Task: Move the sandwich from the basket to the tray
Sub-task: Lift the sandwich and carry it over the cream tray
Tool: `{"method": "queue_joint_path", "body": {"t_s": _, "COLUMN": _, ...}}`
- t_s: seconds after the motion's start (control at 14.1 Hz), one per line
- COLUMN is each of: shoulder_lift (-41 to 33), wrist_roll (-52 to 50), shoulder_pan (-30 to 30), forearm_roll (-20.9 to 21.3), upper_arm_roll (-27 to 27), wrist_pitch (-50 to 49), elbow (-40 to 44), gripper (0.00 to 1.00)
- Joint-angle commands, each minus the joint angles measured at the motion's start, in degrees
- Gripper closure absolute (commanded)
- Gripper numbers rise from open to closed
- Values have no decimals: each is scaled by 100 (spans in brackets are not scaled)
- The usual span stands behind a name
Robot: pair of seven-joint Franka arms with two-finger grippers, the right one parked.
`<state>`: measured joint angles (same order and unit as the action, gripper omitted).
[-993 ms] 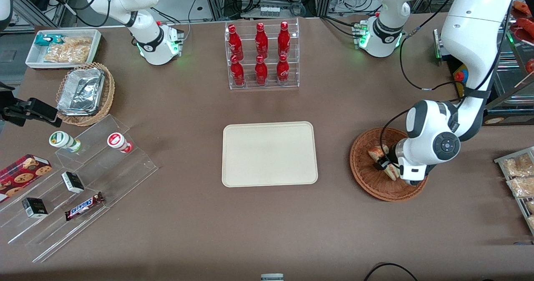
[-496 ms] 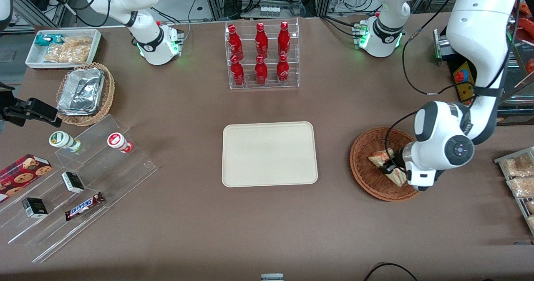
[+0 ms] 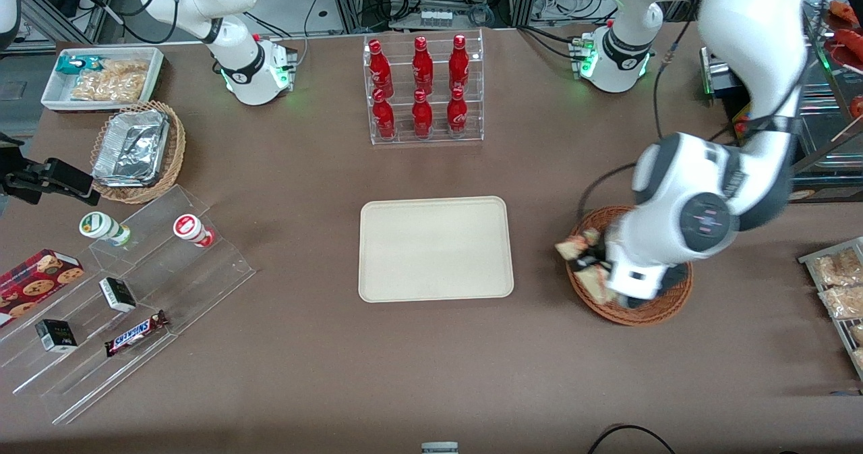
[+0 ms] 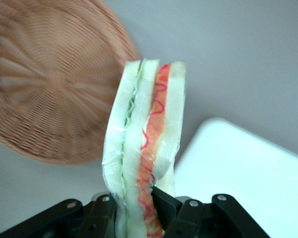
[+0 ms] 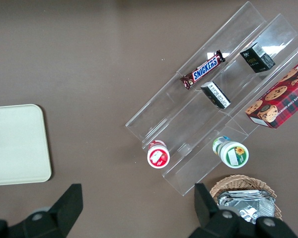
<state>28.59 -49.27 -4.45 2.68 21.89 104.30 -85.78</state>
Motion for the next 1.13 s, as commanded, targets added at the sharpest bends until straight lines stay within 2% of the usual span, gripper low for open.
{"method": "queue_joint_path", "body": {"t_s": 0.0, "shoulder_lift": 680, "wrist_roll": -161, "shoulder_pan": -1055, "forearm_roll": 153, "upper_arm_roll": -88, "wrist_pitch": 98, "elbow": 614, "gripper": 85}}
{"method": "queue_joint_path", "body": {"t_s": 0.07, "shoulder_lift": 979, "wrist_roll": -423, "shoulder_pan": -1424, "forearm_roll": 354, "upper_arm_roll": -115, "wrist_pitch": 273, "elbow": 850, "gripper": 85}}
{"method": "queue_joint_path", "body": {"t_s": 0.35, "shoulder_lift": 1867, "wrist_roll": -1207, "shoulder_pan": -2086, "forearm_roll": 944, "upper_arm_roll": -115, "wrist_pitch": 741, "elbow": 1519, "gripper": 85}}
{"method": "queue_joint_path", "body": {"t_s": 0.57, "shoulder_lift": 2264, "wrist_roll": -1506, "shoulder_pan": -2288, "forearm_roll": 1102, "upper_arm_roll": -124, "wrist_pitch": 758, "elbow": 1881, "gripper": 85}}
{"method": "queue_joint_path", "body": {"t_s": 1.06, "shoulder_lift": 2423, "wrist_roll": -1991, "shoulder_pan": -2394, "forearm_roll": 1173, "upper_arm_roll": -115, "wrist_pitch": 1136, "elbow": 1855, "gripper": 84}}
